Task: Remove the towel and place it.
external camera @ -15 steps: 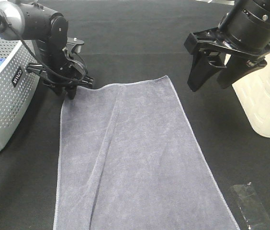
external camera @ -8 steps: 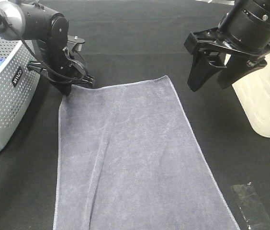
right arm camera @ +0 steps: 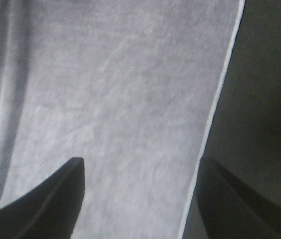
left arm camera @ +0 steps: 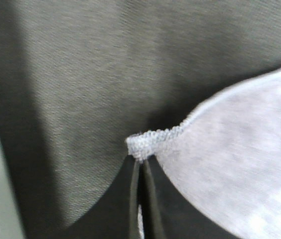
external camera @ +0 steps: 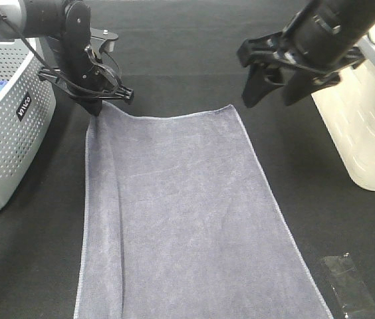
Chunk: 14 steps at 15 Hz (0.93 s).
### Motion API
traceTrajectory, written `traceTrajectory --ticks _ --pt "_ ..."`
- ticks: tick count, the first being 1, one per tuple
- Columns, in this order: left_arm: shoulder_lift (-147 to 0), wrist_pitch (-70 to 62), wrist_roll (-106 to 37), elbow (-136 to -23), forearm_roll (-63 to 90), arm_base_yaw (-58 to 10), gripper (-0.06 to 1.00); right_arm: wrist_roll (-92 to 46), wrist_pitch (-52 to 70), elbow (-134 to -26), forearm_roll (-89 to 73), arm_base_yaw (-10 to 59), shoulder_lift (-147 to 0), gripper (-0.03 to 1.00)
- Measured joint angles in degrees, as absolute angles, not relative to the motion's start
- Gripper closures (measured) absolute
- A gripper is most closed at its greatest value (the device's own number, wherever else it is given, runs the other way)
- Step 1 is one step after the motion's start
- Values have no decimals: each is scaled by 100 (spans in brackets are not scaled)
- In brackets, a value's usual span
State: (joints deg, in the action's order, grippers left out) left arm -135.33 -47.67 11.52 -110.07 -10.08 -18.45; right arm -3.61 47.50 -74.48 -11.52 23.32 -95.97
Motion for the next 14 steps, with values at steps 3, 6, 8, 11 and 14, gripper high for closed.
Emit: traceTrajectory --ticks 3,6,8,11,14 --pt "-13533 -4761 1112 -11007 -957 -1845 94 -441 4607 -8125 -1060 2332 -10313 35" --pt "-13533 -4756 1112 -11007 -951 -1845 94 -447 4595 -8973 -882 2332 -11007 35" --pt "-13533 -4750 1112 -11007 -951 -1845 94 -447 4607 -9660 -676 2332 -11608 35" --pt "-13533 -4750 1112 -11007 -951 -1845 94 -447 4733 -10583 -424 2332 -12513 35" --pt "-13533 -4756 1106 -11007 -951 -1845 94 -435 4847 -11276 -195 2332 -13270 35"
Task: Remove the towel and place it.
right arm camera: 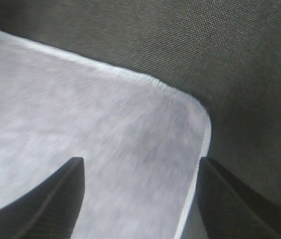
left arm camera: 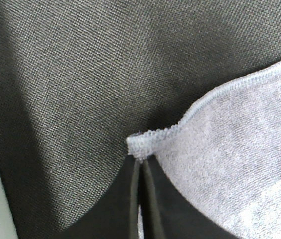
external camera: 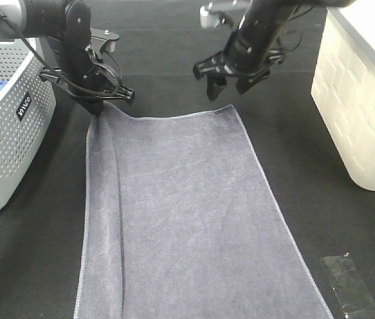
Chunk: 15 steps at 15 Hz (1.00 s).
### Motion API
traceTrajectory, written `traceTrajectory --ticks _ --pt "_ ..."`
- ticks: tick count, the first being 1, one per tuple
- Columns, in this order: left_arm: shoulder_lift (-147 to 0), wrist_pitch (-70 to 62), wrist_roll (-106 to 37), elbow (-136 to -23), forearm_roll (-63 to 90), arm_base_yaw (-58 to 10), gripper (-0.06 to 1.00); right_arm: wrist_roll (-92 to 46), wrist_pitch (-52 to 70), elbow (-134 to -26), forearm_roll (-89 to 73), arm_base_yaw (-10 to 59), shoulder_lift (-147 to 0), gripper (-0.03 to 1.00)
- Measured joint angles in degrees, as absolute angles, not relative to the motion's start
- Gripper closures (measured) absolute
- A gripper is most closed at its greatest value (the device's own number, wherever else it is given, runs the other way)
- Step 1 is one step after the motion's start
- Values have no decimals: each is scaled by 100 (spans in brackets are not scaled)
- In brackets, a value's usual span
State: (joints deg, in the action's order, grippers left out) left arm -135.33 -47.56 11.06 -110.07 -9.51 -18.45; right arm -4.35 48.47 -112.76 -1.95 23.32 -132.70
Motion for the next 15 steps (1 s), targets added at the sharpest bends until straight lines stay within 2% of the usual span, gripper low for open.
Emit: traceTrajectory --ticks 7,15 --pt "-13533 -4761 1100 -11007 -940 -1845 94 74 4939 -11923 745 2332 -13963 35" --pt "-13533 -4744 1094 -11007 -911 -1845 94 0 4555 -11935 304 2051 -14249 36"
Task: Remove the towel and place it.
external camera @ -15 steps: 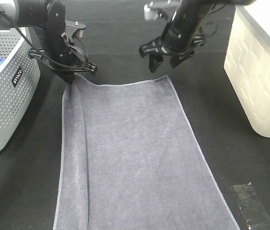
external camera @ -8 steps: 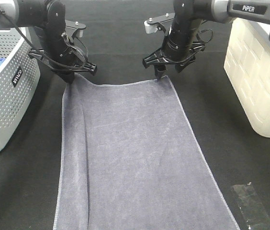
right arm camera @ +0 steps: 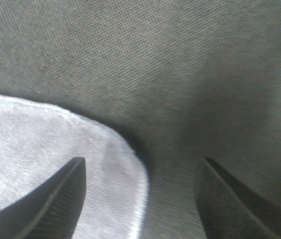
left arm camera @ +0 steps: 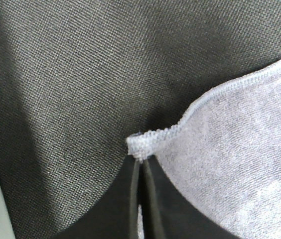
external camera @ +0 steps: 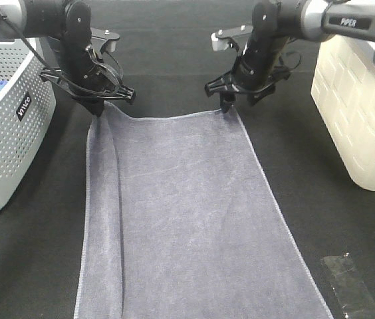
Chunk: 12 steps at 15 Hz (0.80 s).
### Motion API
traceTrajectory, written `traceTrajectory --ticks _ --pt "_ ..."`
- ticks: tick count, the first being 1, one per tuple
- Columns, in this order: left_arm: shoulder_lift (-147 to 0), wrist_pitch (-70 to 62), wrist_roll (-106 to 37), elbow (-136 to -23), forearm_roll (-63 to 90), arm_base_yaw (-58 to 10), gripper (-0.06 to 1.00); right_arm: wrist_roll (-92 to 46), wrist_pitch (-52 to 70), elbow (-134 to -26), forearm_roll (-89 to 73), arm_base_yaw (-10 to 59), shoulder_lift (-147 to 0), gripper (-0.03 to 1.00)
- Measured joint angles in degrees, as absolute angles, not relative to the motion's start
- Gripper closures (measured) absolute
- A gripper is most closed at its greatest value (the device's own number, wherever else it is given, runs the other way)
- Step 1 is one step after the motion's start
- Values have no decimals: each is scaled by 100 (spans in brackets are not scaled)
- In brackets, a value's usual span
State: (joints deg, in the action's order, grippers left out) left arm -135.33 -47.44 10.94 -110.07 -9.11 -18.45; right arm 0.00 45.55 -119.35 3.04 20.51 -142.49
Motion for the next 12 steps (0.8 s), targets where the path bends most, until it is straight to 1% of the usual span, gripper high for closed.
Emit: traceTrajectory --ticks 2,5,6,8,9,10,11,12 --pt "-13533 -4715 1094 -11007 -911 -1845 94 0 4475 -11963 264 2051 -14381 37" --pt "-13533 -4675 1094 -11007 -911 -1845 94 0 4412 -11986 92 2051 -14553 42" --pt "-13533 -4658 1094 -11007 -911 -1845 94 0 4372 -11986 52 2051 -14576 46" --pt "-13533 -4647 1094 -11007 -905 -1845 94 0 4309 -11986 0 2051 -14582 60" --pt "-13533 -4647 1094 -11007 -905 -1845 94 0 4303 -11986 0 2051 -14582 65" --pt "-13533 -4647 1094 -11007 -905 -1845 94 0 4303 -11986 0 2051 -14582 65" --pt "-13533 -4647 1094 -11007 -905 -1845 94 0 4303 -11986 0 2051 -14582 68" --pt "-13533 -4647 1094 -11007 -905 -1845 94 0 4303 -11986 0 2051 -14582 77"
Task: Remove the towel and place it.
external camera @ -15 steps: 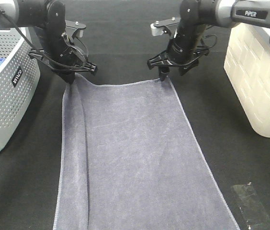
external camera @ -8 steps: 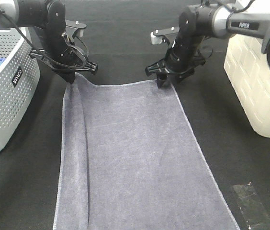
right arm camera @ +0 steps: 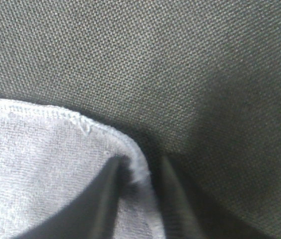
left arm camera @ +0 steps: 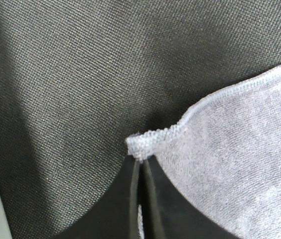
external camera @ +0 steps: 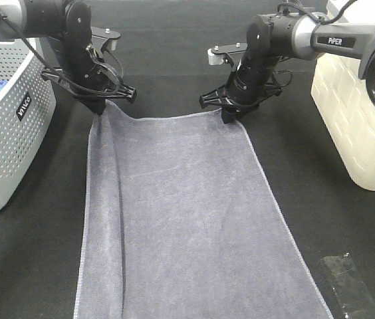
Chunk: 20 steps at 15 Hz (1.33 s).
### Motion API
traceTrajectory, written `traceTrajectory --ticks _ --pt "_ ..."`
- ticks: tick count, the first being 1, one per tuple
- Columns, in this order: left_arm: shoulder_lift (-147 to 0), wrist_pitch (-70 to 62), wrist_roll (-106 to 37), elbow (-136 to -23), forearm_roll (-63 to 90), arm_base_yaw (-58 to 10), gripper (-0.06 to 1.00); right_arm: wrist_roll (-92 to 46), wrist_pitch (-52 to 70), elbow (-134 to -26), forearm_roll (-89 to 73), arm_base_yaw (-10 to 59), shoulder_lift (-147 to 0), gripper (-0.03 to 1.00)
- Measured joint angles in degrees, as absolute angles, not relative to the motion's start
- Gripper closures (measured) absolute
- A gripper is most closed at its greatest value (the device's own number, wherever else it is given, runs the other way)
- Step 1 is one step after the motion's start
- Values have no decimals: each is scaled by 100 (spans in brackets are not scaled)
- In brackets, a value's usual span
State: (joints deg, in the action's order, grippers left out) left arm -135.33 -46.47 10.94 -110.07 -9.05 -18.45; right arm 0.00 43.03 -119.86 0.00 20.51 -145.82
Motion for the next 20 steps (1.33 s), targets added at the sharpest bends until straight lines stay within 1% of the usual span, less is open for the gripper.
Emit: traceTrajectory --ticks 1,2,3,8,11,14,17,20 --pt "-13533 -4647 1094 -11007 -905 -1845 94 0 4303 -11986 34 2051 -14582 81" --pt "-13533 -4647 1094 -11007 -905 -1845 94 0 4303 -11986 57 2051 -14582 96" --pt "-13533 -4647 1094 -11007 -905 -1845 94 0 4303 -11986 103 2051 -14582 97" --pt "-13533 -4601 1077 -11007 -974 -1845 94 493 4515 -11986 831 2057 -14358 97" --pt "-13533 -4165 1077 -11058 -1203 -1845 94 722 4589 -11986 1409 2057 -13934 97" --pt "-13533 -3272 1071 -11161 -1415 -1851 94 1163 4383 -12003 1954 2057 -13888 97" --pt "-13573 -2326 1175 -11161 -1960 -1851 94 1570 3787 -12003 2343 2051 -13888 97" --pt "-13757 -1283 1226 -11161 -2590 -1851 94 2269 3168 -12003 2934 1954 -13888 97"
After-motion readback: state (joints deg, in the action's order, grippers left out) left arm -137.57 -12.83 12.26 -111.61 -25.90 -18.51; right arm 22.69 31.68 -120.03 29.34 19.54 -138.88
